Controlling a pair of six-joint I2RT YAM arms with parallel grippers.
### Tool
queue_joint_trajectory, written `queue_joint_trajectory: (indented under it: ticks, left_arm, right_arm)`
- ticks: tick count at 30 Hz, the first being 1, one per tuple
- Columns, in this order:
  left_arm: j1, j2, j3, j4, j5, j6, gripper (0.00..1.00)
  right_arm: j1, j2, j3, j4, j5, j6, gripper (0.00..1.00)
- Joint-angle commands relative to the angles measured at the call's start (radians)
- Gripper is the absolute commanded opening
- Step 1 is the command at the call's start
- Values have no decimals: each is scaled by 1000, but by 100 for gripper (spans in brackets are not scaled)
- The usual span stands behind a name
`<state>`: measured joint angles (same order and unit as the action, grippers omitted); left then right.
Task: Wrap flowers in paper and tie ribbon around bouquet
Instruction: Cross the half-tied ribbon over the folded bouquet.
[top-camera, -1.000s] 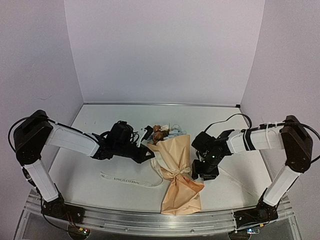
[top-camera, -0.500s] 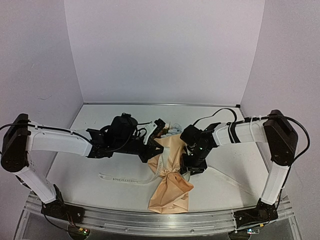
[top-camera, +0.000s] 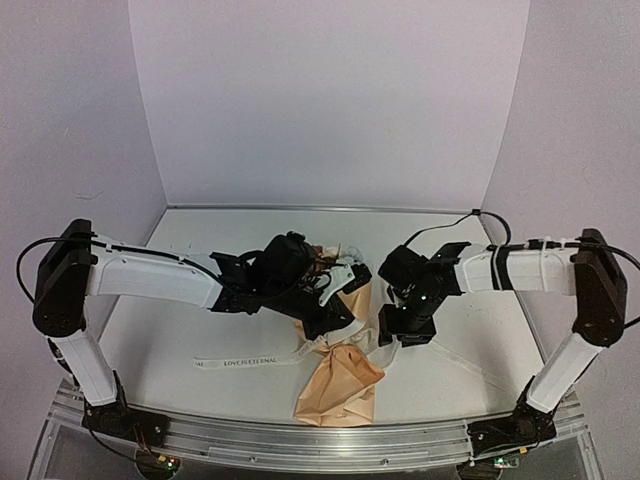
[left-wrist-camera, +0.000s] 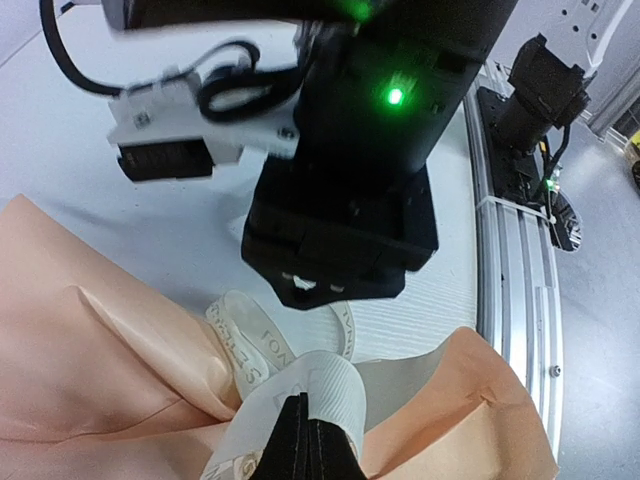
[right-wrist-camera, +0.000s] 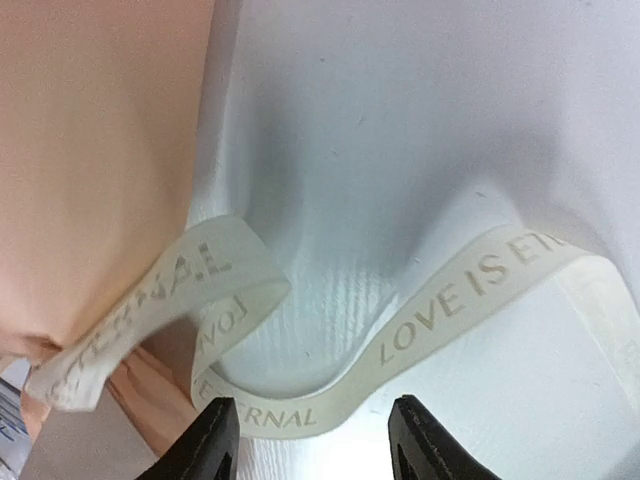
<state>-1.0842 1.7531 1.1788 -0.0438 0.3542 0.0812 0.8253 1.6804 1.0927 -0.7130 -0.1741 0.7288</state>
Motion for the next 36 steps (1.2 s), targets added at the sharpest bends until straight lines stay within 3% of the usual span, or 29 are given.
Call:
queue_joint_trajectory:
  ticks: [1,15,25,31,36]
  left_arm:
    - [-20,43,115,-85,56,70,1]
    - [-10,151,279,-167,16,182,0]
    - [96,137,260,-175,148,174,0]
    - [90,233,402,-265,211,178,0]
    - [11,278,441,-349,227,206,0]
  right_arm:
    - [-5,-126,-52,-123,140,-19,56]
    - [-50,-332,-267,-178,263,19,61]
    - [-52,-350,-278,-185,240,7,60]
    - [-52,-334,-271,-185,233,16,58]
    - [-52,-334,-284,-185,242,28,58]
